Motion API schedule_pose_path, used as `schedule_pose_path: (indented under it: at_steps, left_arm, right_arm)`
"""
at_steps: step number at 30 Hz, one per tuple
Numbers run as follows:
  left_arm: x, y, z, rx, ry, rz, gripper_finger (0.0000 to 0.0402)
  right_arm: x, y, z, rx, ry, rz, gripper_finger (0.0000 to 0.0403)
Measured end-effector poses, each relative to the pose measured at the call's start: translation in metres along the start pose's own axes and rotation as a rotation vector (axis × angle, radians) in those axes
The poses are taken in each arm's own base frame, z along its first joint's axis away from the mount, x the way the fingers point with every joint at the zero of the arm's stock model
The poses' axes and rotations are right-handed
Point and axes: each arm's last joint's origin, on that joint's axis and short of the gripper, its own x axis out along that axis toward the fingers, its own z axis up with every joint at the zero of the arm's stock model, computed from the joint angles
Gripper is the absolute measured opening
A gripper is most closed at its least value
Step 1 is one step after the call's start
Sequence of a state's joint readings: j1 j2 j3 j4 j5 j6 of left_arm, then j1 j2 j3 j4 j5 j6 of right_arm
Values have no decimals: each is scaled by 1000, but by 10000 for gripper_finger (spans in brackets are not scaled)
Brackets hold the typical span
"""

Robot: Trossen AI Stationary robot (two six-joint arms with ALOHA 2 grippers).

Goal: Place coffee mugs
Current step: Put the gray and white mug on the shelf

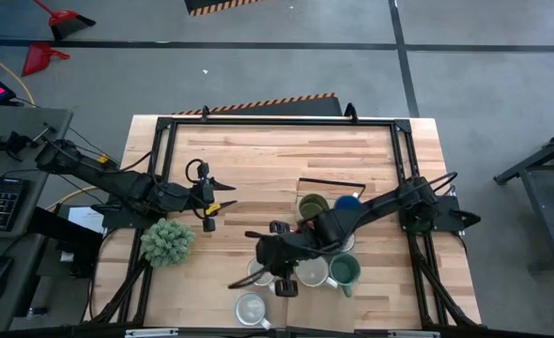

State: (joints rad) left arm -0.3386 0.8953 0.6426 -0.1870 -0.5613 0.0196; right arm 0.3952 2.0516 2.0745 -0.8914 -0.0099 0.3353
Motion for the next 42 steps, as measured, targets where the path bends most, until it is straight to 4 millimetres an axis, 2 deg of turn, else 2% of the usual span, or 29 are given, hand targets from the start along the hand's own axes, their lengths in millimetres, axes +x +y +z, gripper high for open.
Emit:
schedule_pose_path:
  at_steps: [5,9,15,21,26,32,36,42]
  left_arm:
    - [-4,1,2,-55,-21,-7,154]
    - [-18,4,11,-100,-108,-36,154]
    - [-46,10,18,-81,-183,-110,154]
    - [-72,14,17,-215,-240,-289,154]
    - [-77,-2,18,-317,-202,-481,154]
    - [-76,-37,20,-265,-185,-645,154]
    - [-84,-51,25,-143,-285,-734,154]
    - [-97,-56,27,52,-413,-773,154]
  right_arm:
    - [23,-18,-1,34,63,23,43]
    - [38,-26,-1,26,85,27,43]
    - [41,-32,-1,-17,94,37,43]
    - [40,-51,5,5,82,34,43]
    - [39,-61,9,11,75,60,43]
    - [40,-64,6,-20,109,53,43]
    - [50,-65,2,-30,136,66,45]
    - [72,-67,-4,-36,170,86,72]
